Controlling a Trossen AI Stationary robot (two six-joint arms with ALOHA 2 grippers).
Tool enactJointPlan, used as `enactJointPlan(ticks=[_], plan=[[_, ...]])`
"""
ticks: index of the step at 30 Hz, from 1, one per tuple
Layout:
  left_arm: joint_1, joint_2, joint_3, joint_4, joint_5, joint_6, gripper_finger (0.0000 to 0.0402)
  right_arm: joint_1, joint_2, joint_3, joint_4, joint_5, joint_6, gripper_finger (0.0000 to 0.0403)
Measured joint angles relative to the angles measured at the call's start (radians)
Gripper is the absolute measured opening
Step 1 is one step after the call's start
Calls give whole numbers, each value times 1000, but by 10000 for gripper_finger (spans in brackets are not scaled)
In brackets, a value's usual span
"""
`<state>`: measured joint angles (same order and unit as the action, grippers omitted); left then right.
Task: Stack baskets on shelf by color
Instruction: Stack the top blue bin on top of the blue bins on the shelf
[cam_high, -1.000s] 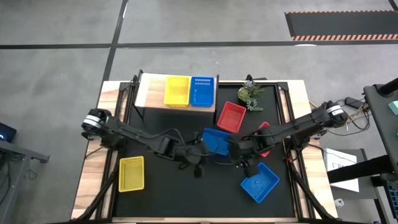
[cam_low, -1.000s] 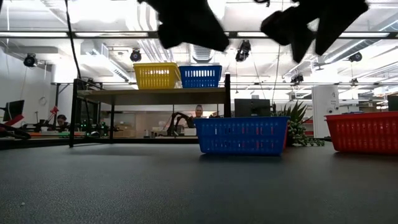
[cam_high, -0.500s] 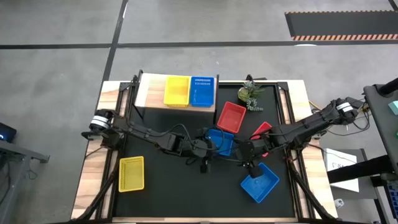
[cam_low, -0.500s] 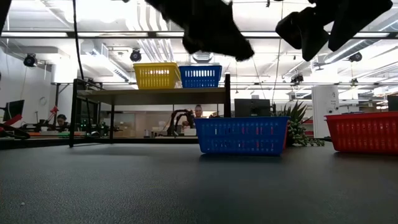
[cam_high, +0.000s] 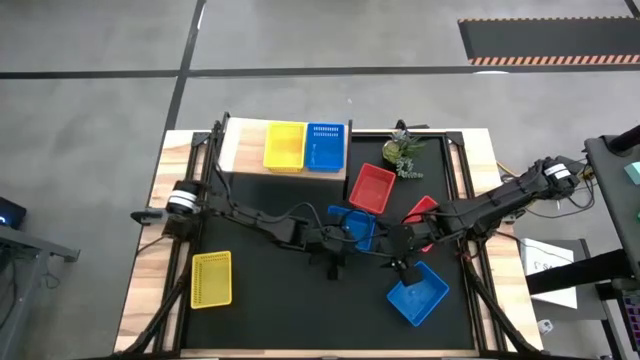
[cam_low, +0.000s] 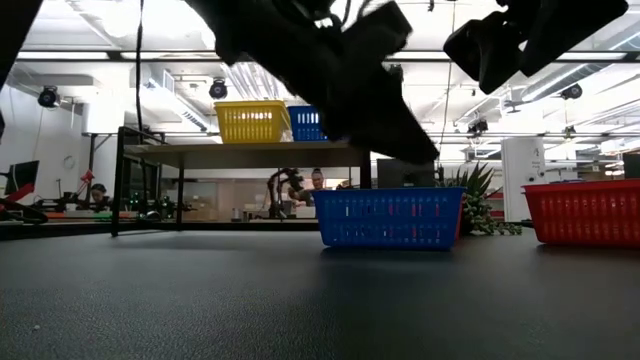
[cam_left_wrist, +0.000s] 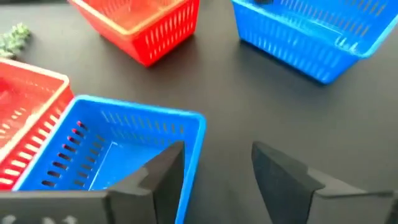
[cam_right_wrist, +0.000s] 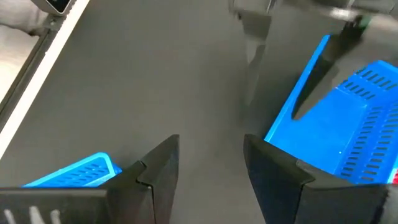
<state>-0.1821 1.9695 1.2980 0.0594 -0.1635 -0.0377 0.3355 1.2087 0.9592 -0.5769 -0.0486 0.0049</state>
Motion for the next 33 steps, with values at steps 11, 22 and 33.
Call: enactJointPlan(ticks=[11, 22, 33], plan=[[27, 54, 0, 87, 2, 18, 176, 0, 1, -1, 14, 21, 4, 171], [32, 72, -16, 90, 35, 18, 175, 0, 3, -1, 56, 25, -31, 171], [30, 57, -32, 72, 62, 18, 89, 0, 3, -1, 107, 25, -32, 171]])
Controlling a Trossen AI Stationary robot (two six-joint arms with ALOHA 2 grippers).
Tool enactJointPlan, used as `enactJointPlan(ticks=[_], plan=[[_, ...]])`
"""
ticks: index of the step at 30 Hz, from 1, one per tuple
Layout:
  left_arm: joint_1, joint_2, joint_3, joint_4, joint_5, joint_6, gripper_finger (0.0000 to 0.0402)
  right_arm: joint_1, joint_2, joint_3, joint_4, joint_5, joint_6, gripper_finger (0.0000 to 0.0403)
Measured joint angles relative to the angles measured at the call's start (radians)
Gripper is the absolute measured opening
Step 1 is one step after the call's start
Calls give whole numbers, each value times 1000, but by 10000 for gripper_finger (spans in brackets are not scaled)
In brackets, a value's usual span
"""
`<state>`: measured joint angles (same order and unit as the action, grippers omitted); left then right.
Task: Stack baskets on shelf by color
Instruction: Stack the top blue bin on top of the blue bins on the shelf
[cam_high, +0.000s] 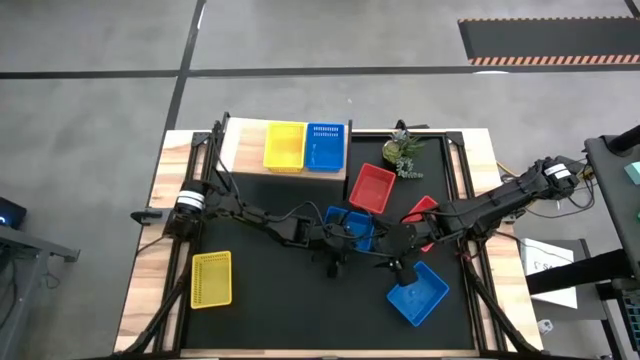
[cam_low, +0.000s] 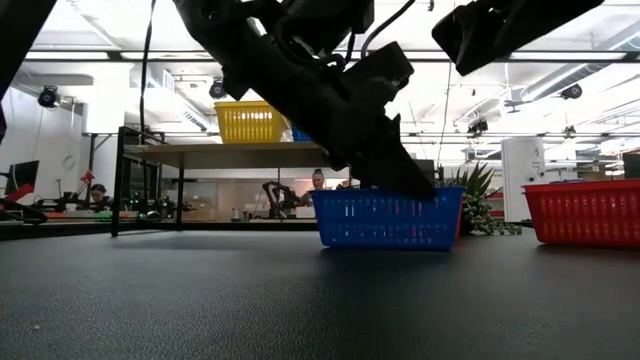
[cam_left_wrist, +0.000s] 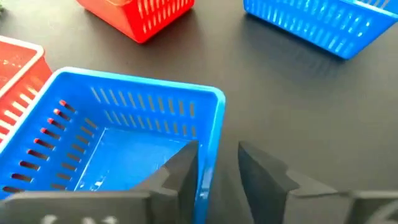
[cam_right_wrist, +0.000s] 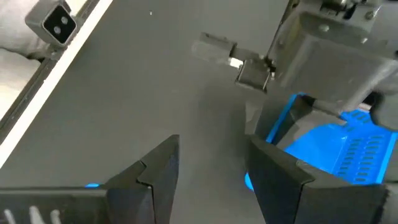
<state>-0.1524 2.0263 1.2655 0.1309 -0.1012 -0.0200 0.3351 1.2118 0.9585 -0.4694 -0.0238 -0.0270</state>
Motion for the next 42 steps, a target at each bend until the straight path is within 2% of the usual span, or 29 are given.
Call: enactJointPlan(ticks=[5, 8, 11, 18, 26, 30, 35, 39, 42], plan=[[0, -30, -3, -86, 15, -25, 34, 0, 0, -1, 51, 0, -15, 171], [-2, -62, -9, -137, 63, -27, 17, 0, 0, -5, 68, 0, -22, 171], [-9, -98, -15, -225, 101, -26, 14, 0, 0, -6, 75, 0, -30, 171], [-30, -208, -29, -521, 114, -18, 14, 0, 0, -8, 115, -1, -74, 171], [-35, -295, -87, -607, 156, -19, 14, 0, 0, -8, 121, -1, -101, 171], [-35, -315, -130, -617, 161, -25, 35, 0, 0, -7, 124, -1, -105, 171], [-33, -320, -154, -609, 163, -26, 88, 0, 0, -6, 130, -1, -142, 171], [-36, -321, -151, -613, 163, -27, 122, 0, 0, -6, 132, -1, -185, 171], [-41, -328, -121, -611, 163, -56, 131, 0, -4, -6, 134, -1, -224, 171]])
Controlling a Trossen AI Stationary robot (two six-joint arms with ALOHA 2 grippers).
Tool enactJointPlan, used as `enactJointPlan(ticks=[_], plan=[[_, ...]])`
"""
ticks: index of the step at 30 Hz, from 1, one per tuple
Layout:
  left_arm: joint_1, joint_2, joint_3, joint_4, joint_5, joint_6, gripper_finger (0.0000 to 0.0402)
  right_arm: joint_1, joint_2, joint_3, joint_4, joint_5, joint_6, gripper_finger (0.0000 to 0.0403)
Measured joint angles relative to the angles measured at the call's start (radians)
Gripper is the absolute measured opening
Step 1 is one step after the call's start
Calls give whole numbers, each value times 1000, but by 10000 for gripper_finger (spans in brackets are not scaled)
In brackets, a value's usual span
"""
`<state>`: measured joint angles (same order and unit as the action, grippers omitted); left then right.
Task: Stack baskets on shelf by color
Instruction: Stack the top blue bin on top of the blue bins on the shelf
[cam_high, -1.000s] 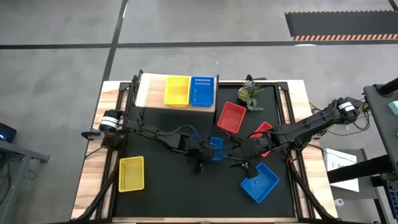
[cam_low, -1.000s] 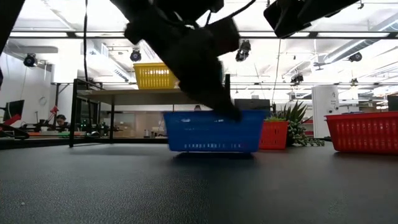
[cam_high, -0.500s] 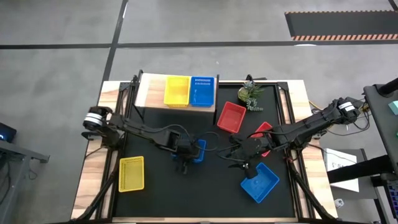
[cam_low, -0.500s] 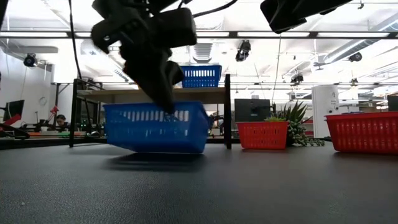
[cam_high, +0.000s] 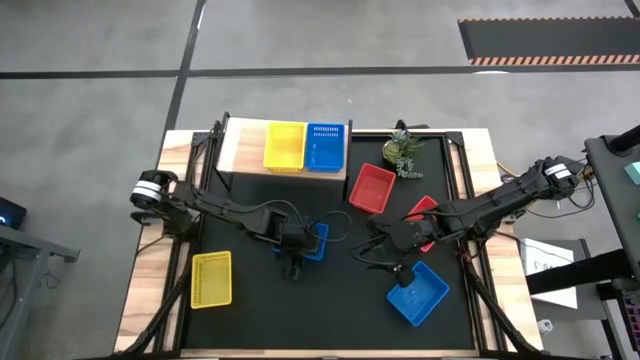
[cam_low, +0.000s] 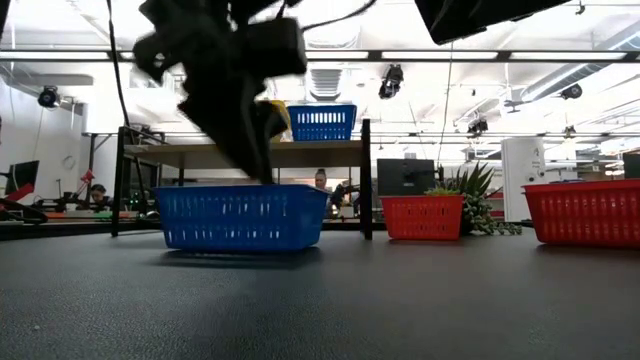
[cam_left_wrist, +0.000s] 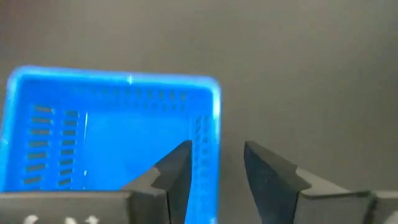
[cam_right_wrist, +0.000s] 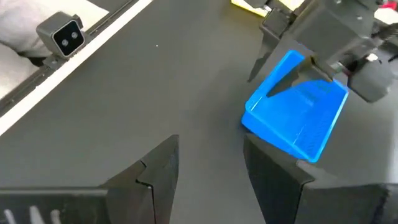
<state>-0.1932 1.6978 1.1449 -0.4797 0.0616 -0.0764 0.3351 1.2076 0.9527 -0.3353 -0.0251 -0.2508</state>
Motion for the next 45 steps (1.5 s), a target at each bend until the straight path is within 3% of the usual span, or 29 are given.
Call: enactJointPlan(ticks=[6, 14, 19, 22, 29, 34, 39, 45], plan=[[1, -6, 66, 44, -35, -158, 132, -2, -23, 10, 2, 0, -65, 171], [-4, -6, 145, 78, -235, -639, 130, -2, -114, 25, -98, 50, -1, 171], [-21, 0, 148, 113, -433, -761, 120, -2, -189, -20, -141, 54, 43, 171], [-20, 9, 144, 125, -486, -786, 119, -2, -237, -57, -147, 53, 66, 171], [-25, 97, 190, 174, -477, -914, 118, -2, -357, -125, -154, 53, 75, 171], [-41, 138, 267, 31, -333, -1051, 118, -2, -412, -156, -148, 52, 68, 171], [-42, 143, 351, -245, -323, -1141, 118, -2, -433, -164, -141, 52, 75, 171], [-40, 151, 327, -208, -351, -1144, 118, -2, -433, -164, -141, 52, 69, 171]])
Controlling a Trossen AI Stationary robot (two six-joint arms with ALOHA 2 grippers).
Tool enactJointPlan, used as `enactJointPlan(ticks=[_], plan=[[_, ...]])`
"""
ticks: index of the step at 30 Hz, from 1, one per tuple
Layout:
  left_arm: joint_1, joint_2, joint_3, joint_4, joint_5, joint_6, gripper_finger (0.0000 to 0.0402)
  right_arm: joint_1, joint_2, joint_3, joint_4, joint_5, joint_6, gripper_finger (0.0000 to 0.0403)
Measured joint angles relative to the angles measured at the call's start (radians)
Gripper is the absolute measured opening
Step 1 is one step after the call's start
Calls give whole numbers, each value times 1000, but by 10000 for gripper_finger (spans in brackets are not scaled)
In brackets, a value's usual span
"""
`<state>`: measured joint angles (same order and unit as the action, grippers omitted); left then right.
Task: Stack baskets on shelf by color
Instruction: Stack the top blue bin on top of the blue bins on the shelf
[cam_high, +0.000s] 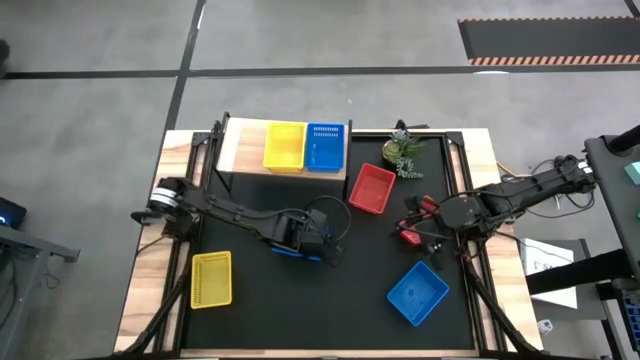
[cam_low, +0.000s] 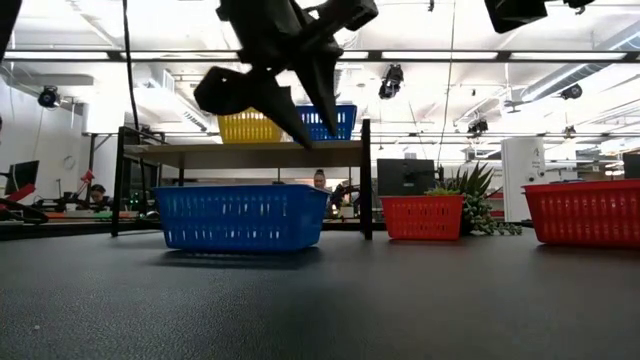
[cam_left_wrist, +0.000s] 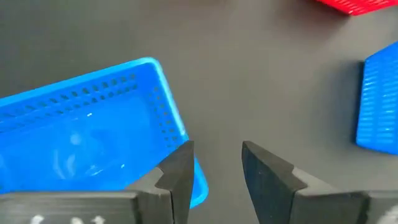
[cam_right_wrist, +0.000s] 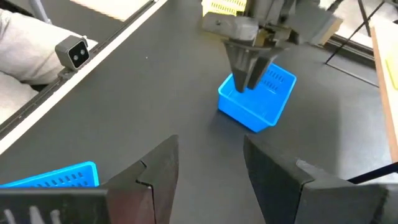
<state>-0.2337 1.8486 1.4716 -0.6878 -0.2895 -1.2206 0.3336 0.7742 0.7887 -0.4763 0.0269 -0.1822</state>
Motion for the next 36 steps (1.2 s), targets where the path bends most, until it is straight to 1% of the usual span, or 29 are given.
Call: enactJointPlan(ticks=[9, 17, 19, 21, 26, 30, 36], plan=[[19, 95, 8, 0, -6, 31, 118, 0, 1, 0, 2, 0, -3, 171], [24, 142, 1, -1, -6, 50, 116, 0, 1, 0, 4, 0, -1, 171], [24, 142, 1, -1, -5, 53, 105, 0, 1, 0, 4, 0, -1, 171], [20, 142, -3, -1, -5, 53, 84, 0, 1, 0, 5, 0, -2, 171], [1, 142, -2, -2, -6, 98, 13, 0, 1, 0, 20, 0, -20, 171], [-10, 136, -2, -13, -3, 139, 7, 0, 1, 0, 19, 0, -12, 171], [-50, 94, 28, -51, 47, 344, 1, 0, 1, 0, 22, 0, -19, 171]])
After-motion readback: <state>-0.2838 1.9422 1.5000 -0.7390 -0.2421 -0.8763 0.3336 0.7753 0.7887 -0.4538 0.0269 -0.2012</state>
